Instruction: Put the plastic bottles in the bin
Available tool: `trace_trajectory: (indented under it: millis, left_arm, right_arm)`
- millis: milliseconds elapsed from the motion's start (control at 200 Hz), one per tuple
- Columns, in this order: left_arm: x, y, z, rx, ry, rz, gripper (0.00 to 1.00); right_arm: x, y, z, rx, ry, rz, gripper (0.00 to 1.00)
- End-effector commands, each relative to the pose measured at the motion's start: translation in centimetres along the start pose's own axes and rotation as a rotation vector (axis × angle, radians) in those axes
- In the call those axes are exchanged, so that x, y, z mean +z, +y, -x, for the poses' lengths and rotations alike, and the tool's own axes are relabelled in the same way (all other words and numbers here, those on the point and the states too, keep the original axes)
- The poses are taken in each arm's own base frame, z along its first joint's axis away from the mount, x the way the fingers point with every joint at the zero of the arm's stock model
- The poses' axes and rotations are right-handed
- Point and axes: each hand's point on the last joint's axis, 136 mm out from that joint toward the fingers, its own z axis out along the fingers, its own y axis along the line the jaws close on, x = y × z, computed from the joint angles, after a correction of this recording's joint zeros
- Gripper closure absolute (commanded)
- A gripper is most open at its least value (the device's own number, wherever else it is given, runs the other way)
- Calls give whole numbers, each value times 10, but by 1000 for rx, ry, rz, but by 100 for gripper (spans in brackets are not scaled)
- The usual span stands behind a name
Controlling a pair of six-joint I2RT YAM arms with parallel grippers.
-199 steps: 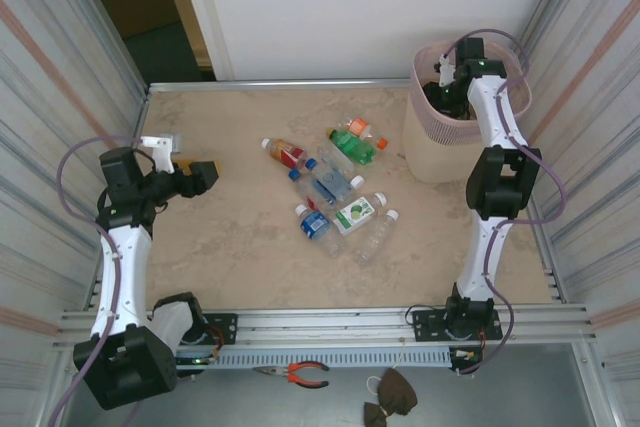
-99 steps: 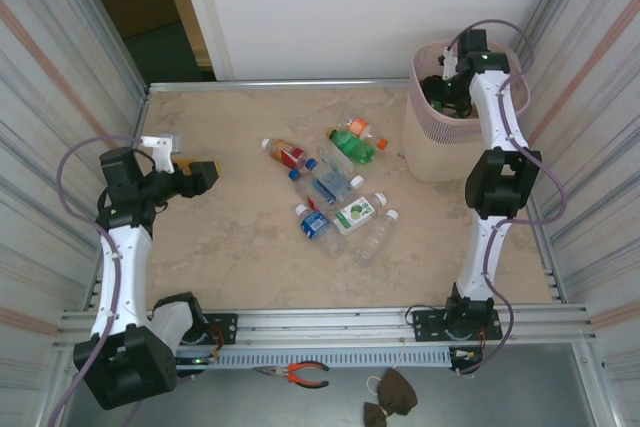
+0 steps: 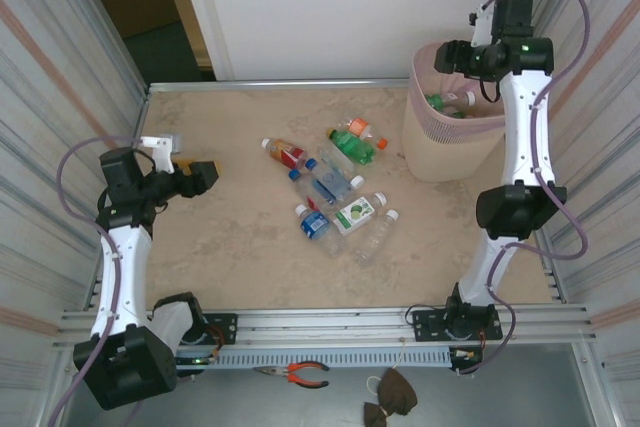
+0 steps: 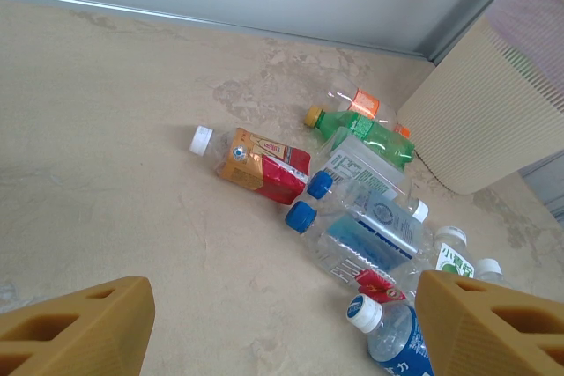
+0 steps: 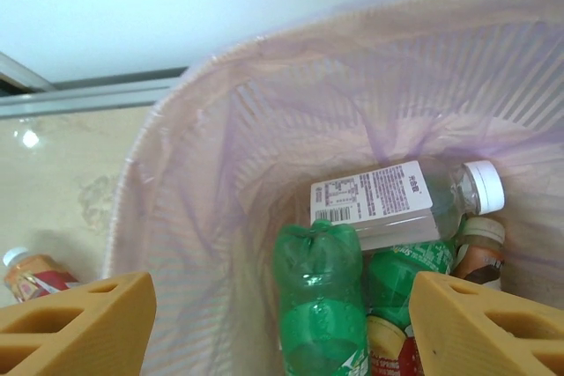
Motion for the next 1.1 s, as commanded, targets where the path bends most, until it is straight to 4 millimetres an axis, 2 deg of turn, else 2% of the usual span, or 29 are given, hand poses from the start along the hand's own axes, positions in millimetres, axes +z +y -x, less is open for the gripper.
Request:
trace_trajectory:
  millis: [0,75,85,110,255,386,536,551,616,792,997,1097]
  left_arm:
    - [-2,-1,1,3,-18,-4,22]
    - [-2,0,1,3,-19,-5,22]
    - [-2,0,1,2,-19,-5,22]
    - [-2,0,1,0,-18,-5,22]
    - [-1,1,1,-5,-17,-5,22]
    - [-1,1,1,-11,-15,-5,22]
    - [-2,-1,2,-9,-16,-8,22]
    - [-2,-1,3,-8,-16,-9,22]
    - [-4,-2,3,-2,-23,-2,22]
    - [-8,-1,4,12,-45,27,22]
    - [-9,-2,6,13,-52,27,22]
    - [-10,-3,7,14,-53,24,22]
  right_arm:
    - [-30,11,3,17,-30,7,27]
    - [-43,19,-1,2,-35,-5,27]
    - [-52,22,0,-2,-50,-3,27]
    - [-48,23,-4,-5,-34,-11,27]
    - [-71,33,-23,-8,-24,-64,27]
    - [-87,42,-48,44,-21,-79,25]
    - [-101,66,-82,97,-42,-44,25]
    - [-96,66,-93,103,-19,-53,25]
    - [-95,72,-115,160,1,-52,25]
    - [-78,92,-185,242,116,-55,25]
    - [-59,100,-280,311,271,-140,25]
    - [-58,98,-318,333,311,-189,24]
